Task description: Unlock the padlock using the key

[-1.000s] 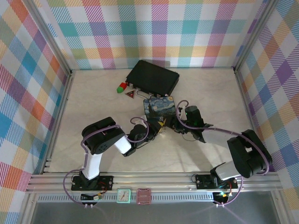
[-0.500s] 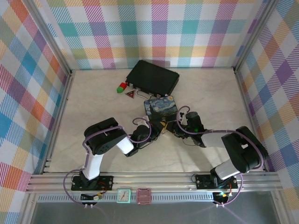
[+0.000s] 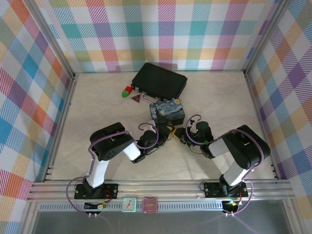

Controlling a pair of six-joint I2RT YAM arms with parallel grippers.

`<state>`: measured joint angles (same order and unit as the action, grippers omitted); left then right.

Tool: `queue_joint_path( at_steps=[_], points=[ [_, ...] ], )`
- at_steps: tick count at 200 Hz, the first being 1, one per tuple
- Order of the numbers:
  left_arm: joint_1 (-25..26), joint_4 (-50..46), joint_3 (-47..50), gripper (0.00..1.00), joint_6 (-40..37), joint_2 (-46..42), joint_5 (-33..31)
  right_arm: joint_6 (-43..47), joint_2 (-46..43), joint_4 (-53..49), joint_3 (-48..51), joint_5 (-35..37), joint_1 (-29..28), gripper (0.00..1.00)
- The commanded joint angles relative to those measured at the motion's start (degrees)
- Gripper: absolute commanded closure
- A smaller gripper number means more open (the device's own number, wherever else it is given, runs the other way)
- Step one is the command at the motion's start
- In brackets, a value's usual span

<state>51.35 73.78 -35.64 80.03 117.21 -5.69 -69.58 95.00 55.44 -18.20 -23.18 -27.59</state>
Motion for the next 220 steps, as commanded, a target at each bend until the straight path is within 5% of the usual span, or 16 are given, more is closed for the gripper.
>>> queue_joint_path(
  at_steps=[1, 46, 86, 121, 162, 191, 220],
  points=[
    [0.9, 3.3, -1.9, 1.0, 0.4, -1.0, 1.0, -5.9, 1.0, 6.3, 0.9, -1.7, -2.4, 0.8],
    [1.0, 3.4, -1.9, 1.0, 0.5, -1.2, 1.4, -6.0, -0.2, 7.0, 0.9, 2.2, -4.3, 0.93],
    [1.0, 3.6, 0.0, 1.0, 0.9, -1.9, 0.8, -4.0, -4.5, 0.7, 0.9, 7.2, -4.3, 0.89],
    [1.0, 3.9, -0.4, 1.0, 0.4, -1.7, 1.0, -5.7, -9.0, -5.5, -1.4, 7.3, -2.9, 1.0],
    [1.0, 4.4, -1.1, 1.0, -0.3, -1.4, 1.5, -23.5, -11.1, 3.0, -2.3, -1.7, 1.4, 1.0],
    [1.0, 4.6, -0.7, 1.0, -1.1, -2.0, 0.7, -46.3, -3.3, 25.0, -1.2, 2.3, 0.0, 1.0],
    [1.4, 4.8, -1.4, 1.0, -1.5, -2.2, 0.4, -53.8, -1.0, 25.2, -9.7, 6.1, -6.2, 1.0]
  ],
)
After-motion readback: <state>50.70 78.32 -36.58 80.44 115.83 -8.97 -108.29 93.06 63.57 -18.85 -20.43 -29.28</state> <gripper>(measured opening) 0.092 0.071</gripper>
